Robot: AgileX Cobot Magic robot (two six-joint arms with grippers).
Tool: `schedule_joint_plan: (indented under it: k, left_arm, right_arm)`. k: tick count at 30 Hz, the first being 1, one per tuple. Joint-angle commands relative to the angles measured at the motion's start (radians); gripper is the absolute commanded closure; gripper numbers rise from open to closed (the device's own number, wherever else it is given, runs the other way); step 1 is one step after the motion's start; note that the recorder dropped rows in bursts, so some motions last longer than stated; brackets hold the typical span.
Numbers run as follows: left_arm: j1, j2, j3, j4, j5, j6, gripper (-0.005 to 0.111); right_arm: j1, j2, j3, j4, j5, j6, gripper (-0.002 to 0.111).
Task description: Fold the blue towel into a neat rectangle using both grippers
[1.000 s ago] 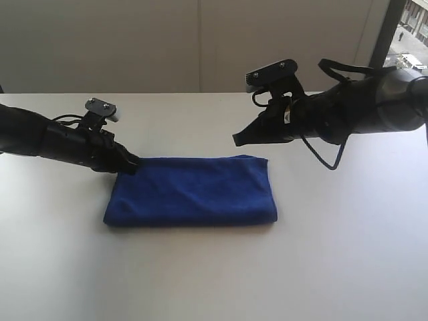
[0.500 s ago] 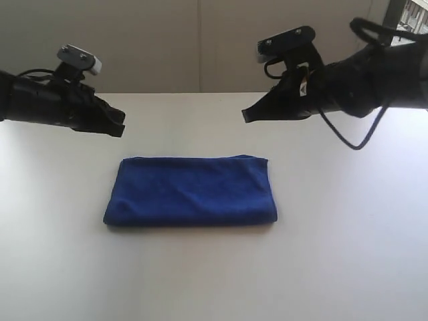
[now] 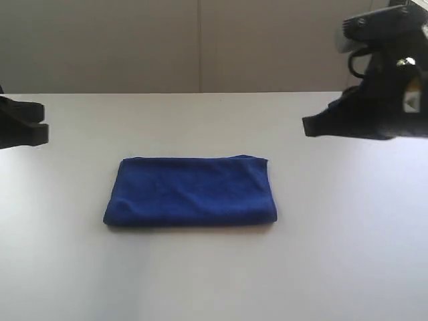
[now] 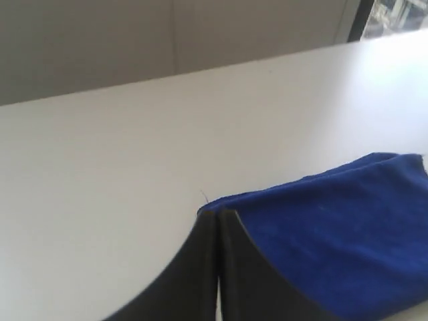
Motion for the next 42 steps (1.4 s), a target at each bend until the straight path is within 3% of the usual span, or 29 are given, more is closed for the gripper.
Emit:
schedule_joint_plan:
  k: [1,6,13,22,27,42]
  left_arm:
    - [0.002,-0.284,0.145,-0.041,-0.047,-0.006,0.107]
    - [0.002,-0.643,0.320,-0.041,-0.061,-0.051,0.107]
    - [0.002,-0.925,0.475,-0.041,-0.049,-0.112,0.107]
    - [0.002,-0.952,0.521,-0.038,-0.021,-0.112,0.107]
    - [0.002,-0.952,0.521,-0.030,0.058,-0.111,0.107]
    - [0.003,-0.998,0.525,-0.013,0.046,-0.111,0.107]
  right_arm:
    - [0.001,-0.246,0.237,0.007,-0.082,0.057,0.108]
    - [0.001,-0.512,0.438,0.007,-0.084,0.105,0.108]
    - [0.001,-0.805,0.565,0.014,-0.058,0.144,0.108]
    - [0.001,-0.973,0.576,0.014,-0.065,0.144,0.108]
    - [0.001,-0.985,0.576,0.014,-0.063,0.144,0.108]
    - [0.001,-0.985,0.576,0.014,-0.063,0.144,0.108]
